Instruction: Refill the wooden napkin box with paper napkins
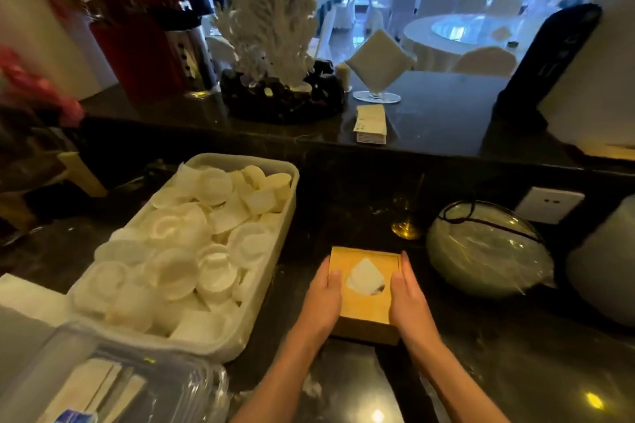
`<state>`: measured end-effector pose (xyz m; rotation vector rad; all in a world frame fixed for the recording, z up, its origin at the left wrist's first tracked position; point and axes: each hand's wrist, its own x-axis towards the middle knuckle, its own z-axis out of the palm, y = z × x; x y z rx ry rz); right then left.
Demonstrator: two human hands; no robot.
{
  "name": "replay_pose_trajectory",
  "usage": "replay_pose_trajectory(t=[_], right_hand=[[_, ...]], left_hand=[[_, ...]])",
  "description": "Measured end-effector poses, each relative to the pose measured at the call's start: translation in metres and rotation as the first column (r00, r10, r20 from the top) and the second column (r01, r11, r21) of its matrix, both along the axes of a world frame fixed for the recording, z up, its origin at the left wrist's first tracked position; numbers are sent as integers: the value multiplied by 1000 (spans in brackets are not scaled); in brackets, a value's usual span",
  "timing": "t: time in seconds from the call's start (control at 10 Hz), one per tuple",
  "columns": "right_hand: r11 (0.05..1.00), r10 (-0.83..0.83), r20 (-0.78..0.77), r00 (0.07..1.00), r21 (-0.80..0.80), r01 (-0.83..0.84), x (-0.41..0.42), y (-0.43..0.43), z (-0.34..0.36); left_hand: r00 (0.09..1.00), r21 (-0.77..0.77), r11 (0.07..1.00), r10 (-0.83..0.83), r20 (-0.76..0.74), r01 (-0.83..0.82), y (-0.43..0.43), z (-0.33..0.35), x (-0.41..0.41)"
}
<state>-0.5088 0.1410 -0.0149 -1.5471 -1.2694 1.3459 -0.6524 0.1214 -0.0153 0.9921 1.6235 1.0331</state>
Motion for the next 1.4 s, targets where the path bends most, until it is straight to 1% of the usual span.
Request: replay_pose_trajectory(t=[0.1, 0.2, 0.3, 0.4, 0.7, 0.9, 1.0, 1.1, 1.2, 1.3, 1.4], right_hand=[[998, -35, 41, 999, 56, 32, -7, 13, -12], [996, -56, 28, 998, 67, 54, -11, 21, -14], [993, -44, 30, 999, 107, 41, -11, 26, -11], [991, -48, 40, 998, 127, 43, -12, 26, -15], [991, -76, 56, 996, 118, 69, -11, 23, -14], [991, -74, -13, 997, 106, 75, -11, 24, -16], [994, -76, -11, 997, 75, 77, -12, 24, -15], [998, -56, 15, 998, 39, 55, -13, 23, -11], [999, 1, 105, 994, -33, 3, -7, 23, 6], [974, 135, 91, 987, -193, -115, 7, 26, 24], [964, 160, 100, 982, -232, -133, 31, 24, 42]], left_hand=[[997, 43, 999, 13, -71, -10, 13, -7, 0], [992, 90, 996, 9, -129, 3, 21, -9, -1], [989, 119, 993, 15, -147, 3, 26, -13, -2], [992, 129, 992, 17, -128, 0, 26, -17, -4], [992, 144, 989, 46, -119, -29, 28, -23, -2], [990, 151, 988, 50, -130, -30, 25, -16, 0], [990, 115, 993, 53, -133, -37, 26, -15, 2], [985, 26, 999, 24, -169, -19, 25, -8, 2], [968, -166, 986, -62, -242, 22, 27, 9, 0], [957, -228, 973, -106, -269, 43, 23, 24, -4], [940, -221, 967, 49, -337, -130, 6, 41, -8]])
